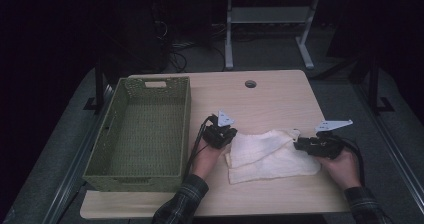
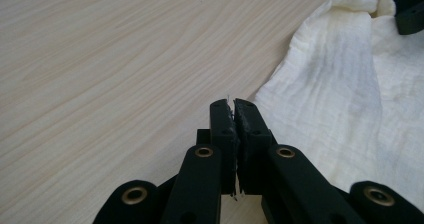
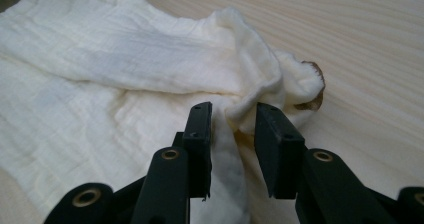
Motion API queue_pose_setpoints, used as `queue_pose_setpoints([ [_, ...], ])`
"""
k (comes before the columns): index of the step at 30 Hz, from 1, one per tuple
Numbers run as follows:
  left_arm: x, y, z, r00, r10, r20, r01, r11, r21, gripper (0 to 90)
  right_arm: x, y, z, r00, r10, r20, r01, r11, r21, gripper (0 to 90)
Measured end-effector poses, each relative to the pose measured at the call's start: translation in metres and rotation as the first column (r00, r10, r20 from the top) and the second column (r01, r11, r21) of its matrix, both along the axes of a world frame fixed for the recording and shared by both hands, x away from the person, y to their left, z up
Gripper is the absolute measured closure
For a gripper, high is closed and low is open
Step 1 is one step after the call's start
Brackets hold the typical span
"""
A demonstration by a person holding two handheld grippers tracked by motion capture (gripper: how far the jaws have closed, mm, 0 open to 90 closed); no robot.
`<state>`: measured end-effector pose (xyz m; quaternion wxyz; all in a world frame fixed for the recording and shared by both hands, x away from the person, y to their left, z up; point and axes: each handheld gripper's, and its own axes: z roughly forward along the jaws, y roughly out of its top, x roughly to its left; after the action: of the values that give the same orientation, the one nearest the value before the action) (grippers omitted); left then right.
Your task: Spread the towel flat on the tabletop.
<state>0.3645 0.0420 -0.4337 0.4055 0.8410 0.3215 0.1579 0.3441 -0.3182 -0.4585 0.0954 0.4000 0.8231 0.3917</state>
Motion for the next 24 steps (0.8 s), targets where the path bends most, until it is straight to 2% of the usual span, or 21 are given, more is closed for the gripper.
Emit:
queue_pose_setpoints([
  [3, 0.0, 0.0, 0.0, 1.0, -0.001, 0.001, 0.001, 1.0, 0.003, 87.1, 0.002, -0.002, 0.0, 1.0, -0.002, 0.009, 0.001, 1.0, 0.009, 72.8],
  [8, 0.0, 0.0, 0.001, 1.0, 0.007, 0.006, -0.007, 1.0, -0.006, 87.1, 0.001, -0.008, 0.003, 0.9992, -0.004, 0.041, 0.003, 1.0, 0.022, 85.7],
  [16, 0.003, 0.003, 0.01, 0.9987, 0.039, 0.032, -0.038, 0.999, -0.021, 87.2, 0.005, -0.021, 0.019, 0.9927, -0.04, 0.114, 0.036, 0.998, 0.044, 88.0],
  [18, 0.005, 0.003, 0.013, 0.9976, 0.051, 0.046, -0.051, 0.9985, -0.019, 87.1, 0.01, -0.023, 0.025, 0.9904, -0.045, 0.13, 0.039, 0.998, 0.046, 88.3],
  [24, 0.016, 0.004, 0.026, 0.9929, 0.096, 0.071, -0.092, 0.9945, -0.049, 87.1, 0.029, -0.024, 0.039, 0.9824, -0.037, 0.183, 0.025, 0.997, 0.069, 88.4],
])
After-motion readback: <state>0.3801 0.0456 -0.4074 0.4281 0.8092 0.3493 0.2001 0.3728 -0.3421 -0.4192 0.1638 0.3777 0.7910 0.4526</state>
